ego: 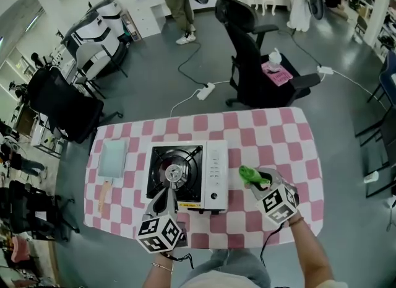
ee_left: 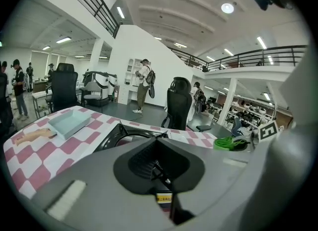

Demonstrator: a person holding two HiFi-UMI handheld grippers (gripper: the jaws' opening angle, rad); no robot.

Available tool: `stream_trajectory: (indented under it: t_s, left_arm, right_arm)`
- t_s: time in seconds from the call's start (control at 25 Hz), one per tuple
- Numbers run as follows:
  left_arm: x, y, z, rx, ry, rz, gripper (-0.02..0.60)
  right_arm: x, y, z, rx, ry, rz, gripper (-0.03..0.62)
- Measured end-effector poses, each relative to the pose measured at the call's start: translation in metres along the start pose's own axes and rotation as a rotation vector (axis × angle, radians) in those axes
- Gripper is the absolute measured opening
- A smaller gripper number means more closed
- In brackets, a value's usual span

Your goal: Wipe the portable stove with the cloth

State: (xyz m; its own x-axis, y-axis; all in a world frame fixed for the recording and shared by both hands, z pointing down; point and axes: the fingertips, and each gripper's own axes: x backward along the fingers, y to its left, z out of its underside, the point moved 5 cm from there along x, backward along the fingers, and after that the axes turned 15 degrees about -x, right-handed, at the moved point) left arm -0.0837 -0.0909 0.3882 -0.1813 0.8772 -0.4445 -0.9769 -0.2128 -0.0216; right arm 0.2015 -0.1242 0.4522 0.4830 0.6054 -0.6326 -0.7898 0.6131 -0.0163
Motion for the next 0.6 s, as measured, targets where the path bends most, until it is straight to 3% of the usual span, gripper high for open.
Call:
stream_trajectory:
  t_s: [0.32, 0.6]
  left_arm:
    - [-0.016, -0.007, 0.002, -0.016, 0.030, -0.015, 0.000]
    - [-0.027, 0.004, -0.004, 0.000, 0.026, -0.050, 0.000]
  right_arm:
    - [-0.037, -0.026, -0.013, -0.020, -0.142, -0.067, 0.106]
    - [-0.069, -0.037, -0.018, -0.018, -0.159, -0.098, 0.106]
